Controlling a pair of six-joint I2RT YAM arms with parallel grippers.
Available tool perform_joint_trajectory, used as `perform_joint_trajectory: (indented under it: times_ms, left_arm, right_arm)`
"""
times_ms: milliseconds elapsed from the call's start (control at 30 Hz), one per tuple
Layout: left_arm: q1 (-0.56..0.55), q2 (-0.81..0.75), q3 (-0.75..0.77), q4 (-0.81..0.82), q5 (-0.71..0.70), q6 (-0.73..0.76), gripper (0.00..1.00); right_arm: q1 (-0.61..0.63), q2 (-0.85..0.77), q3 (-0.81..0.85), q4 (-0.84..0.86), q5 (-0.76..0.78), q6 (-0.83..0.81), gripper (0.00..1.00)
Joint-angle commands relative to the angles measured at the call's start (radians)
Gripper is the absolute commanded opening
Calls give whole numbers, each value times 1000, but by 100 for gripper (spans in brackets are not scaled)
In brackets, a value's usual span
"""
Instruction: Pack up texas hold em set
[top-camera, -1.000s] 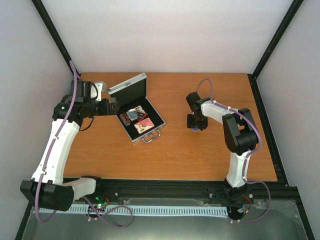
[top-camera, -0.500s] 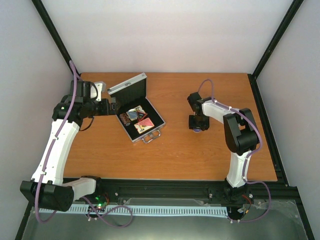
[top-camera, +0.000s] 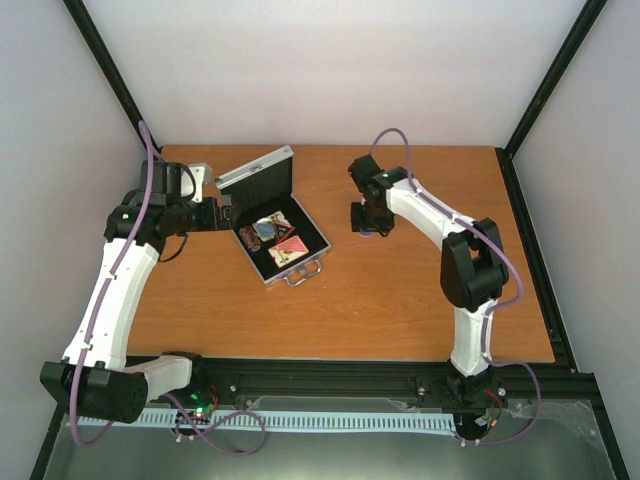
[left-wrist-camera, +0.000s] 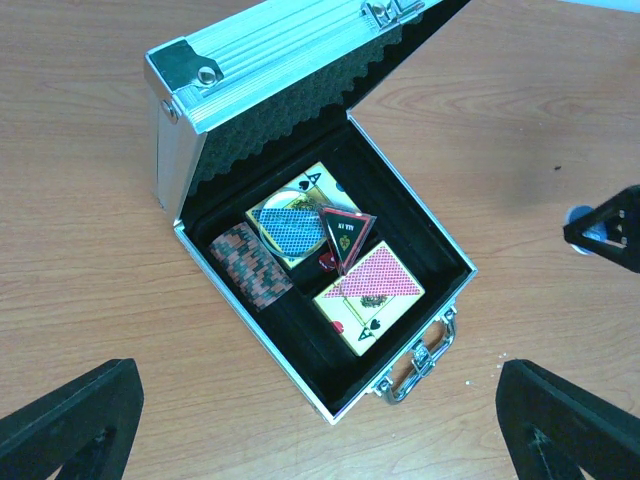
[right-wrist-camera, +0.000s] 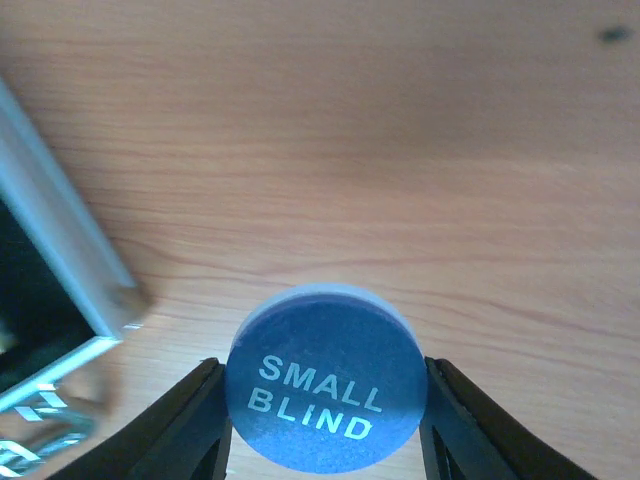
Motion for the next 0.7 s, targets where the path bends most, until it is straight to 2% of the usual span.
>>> perform_joint_trajectory:
  times_ms: [0, 333, 667]
  left_arm:
    - [-2, -7, 17, 6, 0, -1, 100]
    - [-2, -3, 40, -2, -5, 0, 100]
    - [-2, -8, 28, 4, 2, -2, 100]
  right_arm:
    - [75, 98, 133, -48, -31, 28, 42]
    - [227, 380, 613, -130, -104, 59, 42]
    - [291, 470, 678, -77, -204, 110, 41]
